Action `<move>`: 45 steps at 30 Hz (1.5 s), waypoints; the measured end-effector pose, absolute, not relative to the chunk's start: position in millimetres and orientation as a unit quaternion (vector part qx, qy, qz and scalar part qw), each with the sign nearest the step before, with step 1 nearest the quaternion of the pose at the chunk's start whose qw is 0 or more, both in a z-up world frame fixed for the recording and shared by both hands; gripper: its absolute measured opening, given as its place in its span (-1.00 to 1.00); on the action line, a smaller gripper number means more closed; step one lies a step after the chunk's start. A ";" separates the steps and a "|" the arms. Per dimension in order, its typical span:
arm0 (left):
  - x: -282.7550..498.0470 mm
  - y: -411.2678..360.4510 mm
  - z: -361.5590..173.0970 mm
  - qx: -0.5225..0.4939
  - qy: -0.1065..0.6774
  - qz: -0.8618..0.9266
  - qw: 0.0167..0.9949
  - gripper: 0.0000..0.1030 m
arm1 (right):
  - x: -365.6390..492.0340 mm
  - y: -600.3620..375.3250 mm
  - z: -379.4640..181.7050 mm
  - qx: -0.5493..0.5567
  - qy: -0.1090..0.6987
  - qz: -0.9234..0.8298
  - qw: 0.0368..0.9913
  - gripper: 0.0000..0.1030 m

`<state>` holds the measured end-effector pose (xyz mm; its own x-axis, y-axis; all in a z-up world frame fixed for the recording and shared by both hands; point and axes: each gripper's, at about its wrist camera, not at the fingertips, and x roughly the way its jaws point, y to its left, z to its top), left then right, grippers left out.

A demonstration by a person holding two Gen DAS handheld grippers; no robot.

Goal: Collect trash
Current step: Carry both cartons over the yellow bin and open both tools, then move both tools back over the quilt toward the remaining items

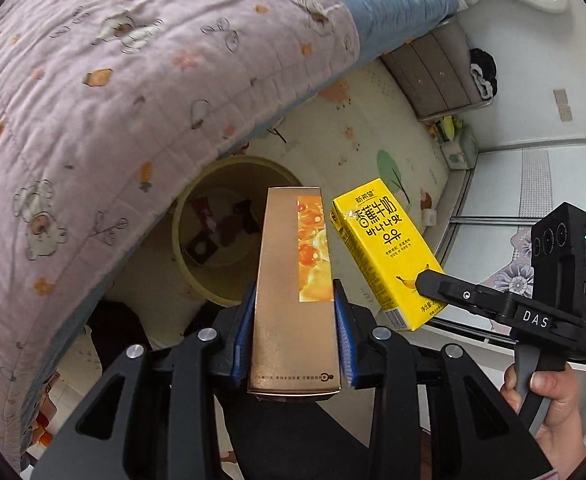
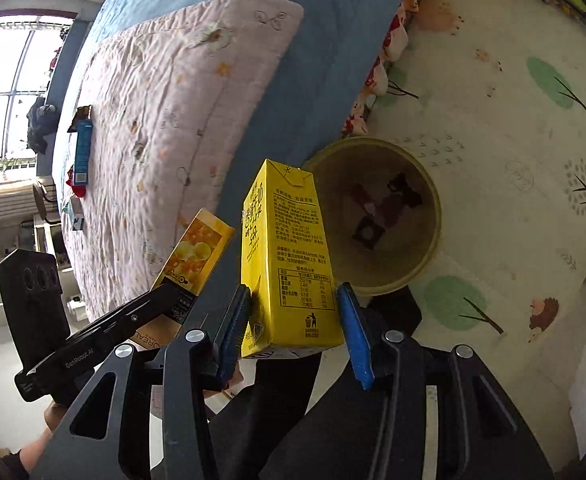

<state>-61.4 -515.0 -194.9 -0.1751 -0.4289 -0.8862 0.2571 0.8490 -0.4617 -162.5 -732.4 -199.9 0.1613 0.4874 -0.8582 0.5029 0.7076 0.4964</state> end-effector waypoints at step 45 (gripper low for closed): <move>-7.1 -364.6 -128.1 -0.073 0.669 -0.171 0.720 0.56 | -28.4 -591.8 -151.8 0.322 0.652 0.115 0.676 0.00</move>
